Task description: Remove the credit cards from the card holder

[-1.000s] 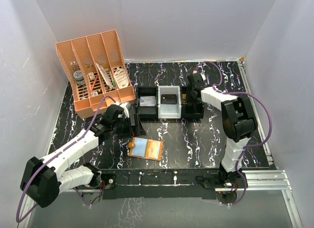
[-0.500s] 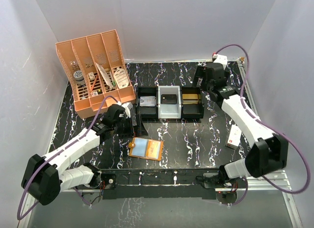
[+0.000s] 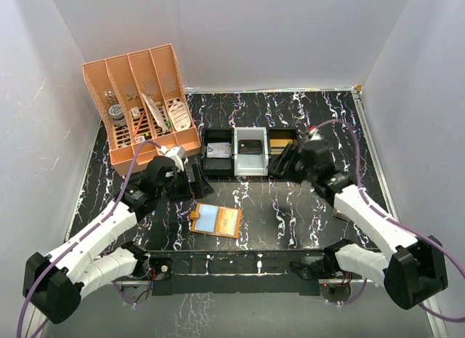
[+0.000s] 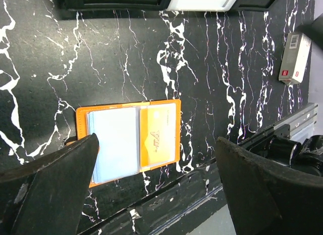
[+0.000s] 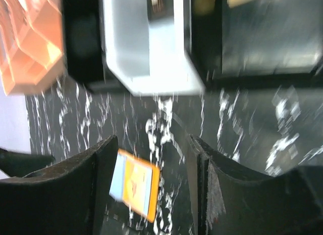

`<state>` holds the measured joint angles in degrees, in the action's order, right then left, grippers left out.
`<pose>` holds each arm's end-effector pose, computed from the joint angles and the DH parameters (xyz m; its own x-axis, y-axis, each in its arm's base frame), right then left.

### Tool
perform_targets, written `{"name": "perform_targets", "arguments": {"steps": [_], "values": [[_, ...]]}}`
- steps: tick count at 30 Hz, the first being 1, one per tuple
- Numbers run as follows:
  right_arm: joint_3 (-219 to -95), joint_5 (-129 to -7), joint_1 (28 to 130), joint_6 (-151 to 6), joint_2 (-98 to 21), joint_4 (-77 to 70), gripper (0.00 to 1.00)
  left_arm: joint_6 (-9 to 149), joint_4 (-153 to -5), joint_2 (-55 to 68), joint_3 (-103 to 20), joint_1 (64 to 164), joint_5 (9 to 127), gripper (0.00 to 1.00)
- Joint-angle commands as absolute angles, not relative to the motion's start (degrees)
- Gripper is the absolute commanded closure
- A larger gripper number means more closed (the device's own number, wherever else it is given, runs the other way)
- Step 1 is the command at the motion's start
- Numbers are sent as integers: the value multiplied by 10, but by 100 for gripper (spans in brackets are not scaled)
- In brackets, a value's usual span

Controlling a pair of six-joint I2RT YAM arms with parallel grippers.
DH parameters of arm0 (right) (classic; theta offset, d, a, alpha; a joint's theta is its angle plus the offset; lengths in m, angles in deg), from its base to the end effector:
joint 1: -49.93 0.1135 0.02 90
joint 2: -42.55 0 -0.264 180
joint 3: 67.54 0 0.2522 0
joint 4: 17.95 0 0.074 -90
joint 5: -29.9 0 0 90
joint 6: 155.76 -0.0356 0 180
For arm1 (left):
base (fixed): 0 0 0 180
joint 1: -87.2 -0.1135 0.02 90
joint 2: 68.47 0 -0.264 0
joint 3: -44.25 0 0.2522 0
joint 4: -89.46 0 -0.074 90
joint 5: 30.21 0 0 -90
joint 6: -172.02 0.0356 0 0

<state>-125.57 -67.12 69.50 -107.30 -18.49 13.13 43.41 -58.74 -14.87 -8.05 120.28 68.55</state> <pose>0.2196 0.0827 0.2700 -0.6790 0.4571 -0.5744 0.0300 0.7991 0.6005 0.1704 -0.1175 0.2606 -0.7609 -0.2404 -0.6027 0.2195 0.7787 -0.5877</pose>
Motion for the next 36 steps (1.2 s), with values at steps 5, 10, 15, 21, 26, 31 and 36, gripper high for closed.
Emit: {"name": "perform_targets", "arguments": {"steps": [5,10,15,21,26,31,36], "values": [[-1185,-575,945,-1295,-222,31,54,419,-619,-126,-63,1200,739,6],[-1187,-582,1013,-1335,-315,-35,65,417,-632,-116,-53,1200,763,9],[-1199,-586,1042,-1353,-386,-62,69,412,-648,-97,-44,1201,802,8],[-1194,-603,1043,-1351,-420,-84,71,410,-683,-64,-34,1200,864,19],[-1191,-602,1043,-1356,-434,-68,73,397,-708,-32,-30,1201,905,26],[-1183,-596,1043,-1362,-432,-44,74,399,-715,-10,-28,1201,924,34],[-1172,-592,1042,-1368,-425,-39,75,391,-729,5,-21,1202,936,37]]}}
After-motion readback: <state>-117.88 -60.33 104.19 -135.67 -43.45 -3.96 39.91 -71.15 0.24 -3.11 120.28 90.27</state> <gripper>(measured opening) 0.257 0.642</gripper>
